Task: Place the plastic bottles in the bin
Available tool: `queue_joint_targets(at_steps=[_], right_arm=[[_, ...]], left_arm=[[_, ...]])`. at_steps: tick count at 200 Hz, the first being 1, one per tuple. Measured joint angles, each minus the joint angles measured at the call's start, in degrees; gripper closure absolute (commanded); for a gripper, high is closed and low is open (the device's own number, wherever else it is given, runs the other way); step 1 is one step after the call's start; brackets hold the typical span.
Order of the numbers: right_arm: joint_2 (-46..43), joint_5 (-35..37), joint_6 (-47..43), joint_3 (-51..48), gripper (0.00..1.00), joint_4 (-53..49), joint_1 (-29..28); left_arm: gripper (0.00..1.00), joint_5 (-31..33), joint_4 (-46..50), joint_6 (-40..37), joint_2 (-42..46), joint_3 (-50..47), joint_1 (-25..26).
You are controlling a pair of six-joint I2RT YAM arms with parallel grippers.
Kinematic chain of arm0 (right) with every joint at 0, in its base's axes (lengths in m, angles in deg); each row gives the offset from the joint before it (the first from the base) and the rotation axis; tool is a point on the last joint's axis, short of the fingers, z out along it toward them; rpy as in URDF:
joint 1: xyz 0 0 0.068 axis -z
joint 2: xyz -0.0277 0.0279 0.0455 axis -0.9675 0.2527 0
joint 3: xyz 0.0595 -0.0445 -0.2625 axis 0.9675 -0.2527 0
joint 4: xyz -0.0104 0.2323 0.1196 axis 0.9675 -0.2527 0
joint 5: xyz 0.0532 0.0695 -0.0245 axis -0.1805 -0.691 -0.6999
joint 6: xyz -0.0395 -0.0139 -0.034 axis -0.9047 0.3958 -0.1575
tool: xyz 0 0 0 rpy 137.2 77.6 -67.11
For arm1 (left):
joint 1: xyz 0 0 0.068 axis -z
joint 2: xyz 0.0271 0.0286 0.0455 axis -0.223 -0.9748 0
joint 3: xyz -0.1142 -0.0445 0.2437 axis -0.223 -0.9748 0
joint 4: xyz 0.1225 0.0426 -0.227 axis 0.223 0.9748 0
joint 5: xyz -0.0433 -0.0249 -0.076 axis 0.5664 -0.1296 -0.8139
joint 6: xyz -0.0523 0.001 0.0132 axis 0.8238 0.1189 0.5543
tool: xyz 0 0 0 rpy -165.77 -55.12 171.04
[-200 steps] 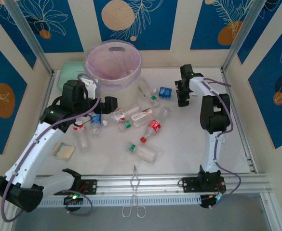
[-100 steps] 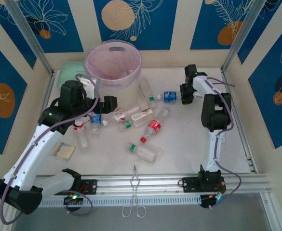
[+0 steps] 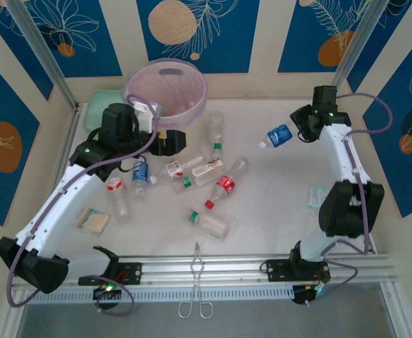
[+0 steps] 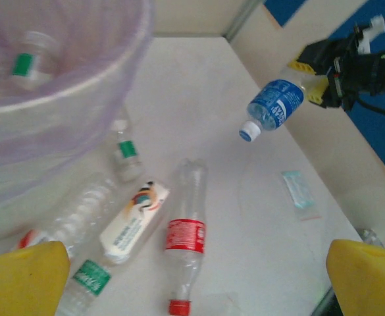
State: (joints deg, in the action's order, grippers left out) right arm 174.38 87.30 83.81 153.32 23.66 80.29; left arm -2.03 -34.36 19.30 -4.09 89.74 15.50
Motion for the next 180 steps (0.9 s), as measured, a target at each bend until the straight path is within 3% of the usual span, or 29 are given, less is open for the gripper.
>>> queue_joint_targets(at_steps=[4, 45, 72, 106, 159, 180], right_arm=[[-1.3, -1.6, -2.6, -0.5, 0.59, 0.1, -0.1], [-11.5, -21.7, -22.0, -3.4, 0.60, -1.0, -2.1], [-14.1, -31.0, -29.2, -3.4, 0.58, -2.6, -8.3], [-14.9, -37.4, -31.1, -3.9, 0.57, -1.1, -16.3], [-15.0, -40.8, -30.0, -4.3, 0.57, 3.0, -18.0], [-15.1, -41.6, -28.8, -5.2, 0.58, 5.4, -18.1]], left_arm=[[0.00, -0.4, -0.5, 0.1, -0.4, 0.1, 0.6], [0.00, -6.1, -6.2, 1.0, -5.9, 1.3, 5.8], [0.00, -10.1, -12.0, 1.5, -10.4, 2.0, 9.9], [0.00, -13.5, -16.5, 2.1, -15.3, 3.2, 13.6], [0.00, -13.6, -19.5, 2.6, -19.1, 3.7, 15.0], [0.17, -13.5, -20.4, 3.8, -20.1, 3.7, 15.0]])
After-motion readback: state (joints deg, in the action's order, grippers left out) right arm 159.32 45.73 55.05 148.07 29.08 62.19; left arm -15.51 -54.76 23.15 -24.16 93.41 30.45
